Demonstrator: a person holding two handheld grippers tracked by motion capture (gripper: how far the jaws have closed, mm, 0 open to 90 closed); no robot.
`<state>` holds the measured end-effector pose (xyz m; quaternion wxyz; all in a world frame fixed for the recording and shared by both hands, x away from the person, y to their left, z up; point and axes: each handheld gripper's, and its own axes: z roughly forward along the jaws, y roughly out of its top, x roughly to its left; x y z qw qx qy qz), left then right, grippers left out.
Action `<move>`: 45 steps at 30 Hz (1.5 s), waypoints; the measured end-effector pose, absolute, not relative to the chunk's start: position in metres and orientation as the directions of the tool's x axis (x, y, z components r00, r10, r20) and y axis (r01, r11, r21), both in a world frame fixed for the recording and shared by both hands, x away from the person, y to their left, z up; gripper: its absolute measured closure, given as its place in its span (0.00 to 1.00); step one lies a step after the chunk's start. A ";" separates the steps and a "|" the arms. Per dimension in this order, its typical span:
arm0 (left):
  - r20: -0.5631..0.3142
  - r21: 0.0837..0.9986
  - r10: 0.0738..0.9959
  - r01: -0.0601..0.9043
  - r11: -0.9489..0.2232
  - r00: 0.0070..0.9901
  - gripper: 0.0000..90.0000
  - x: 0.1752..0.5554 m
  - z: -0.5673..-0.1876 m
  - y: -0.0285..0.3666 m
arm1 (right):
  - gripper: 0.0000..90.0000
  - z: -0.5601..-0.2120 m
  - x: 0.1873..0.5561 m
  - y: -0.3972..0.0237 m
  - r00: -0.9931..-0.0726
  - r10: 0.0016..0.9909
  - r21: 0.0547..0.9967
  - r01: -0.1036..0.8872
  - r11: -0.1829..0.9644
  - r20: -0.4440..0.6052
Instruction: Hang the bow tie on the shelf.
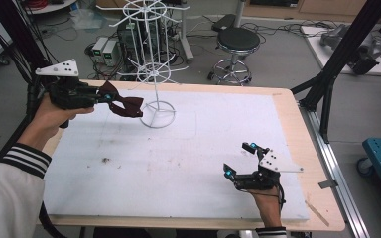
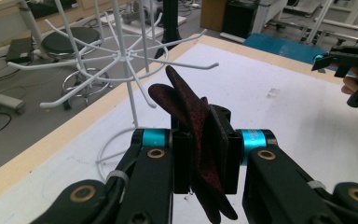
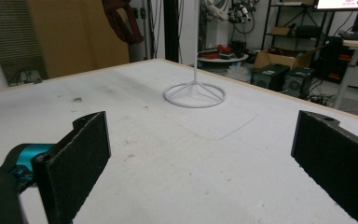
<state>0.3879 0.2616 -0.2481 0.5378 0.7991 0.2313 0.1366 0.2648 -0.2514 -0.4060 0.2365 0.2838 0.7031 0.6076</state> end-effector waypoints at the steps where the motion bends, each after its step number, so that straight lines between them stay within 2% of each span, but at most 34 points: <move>1: -0.032 0.924 0.510 0.220 -0.313 0.859 0.89 0.390 -0.247 0.261 | 0.04 -0.407 0.265 -0.252 -0.723 0.691 0.989 0.109 0.101 0.010; 8: -0.027 0.917 0.503 0.222 -0.332 0.864 0.89 0.403 -0.242 0.258 | 0.04 -0.415 0.264 -0.256 -0.676 0.737 0.992 0.094 0.089 -0.001; 24: -0.051 0.928 0.491 0.223 -0.298 0.870 0.89 0.419 -0.247 0.256 | 0.04 -0.432 0.261 -0.263 -0.630 0.777 0.992 0.090 0.086 -0.010; 45: -0.018 0.928 0.480 0.194 -0.319 0.877 0.88 0.440 -0.236 0.227 | 0.04 -0.450 0.259 -0.262 -0.582 0.813 0.996 0.051 0.079 -0.035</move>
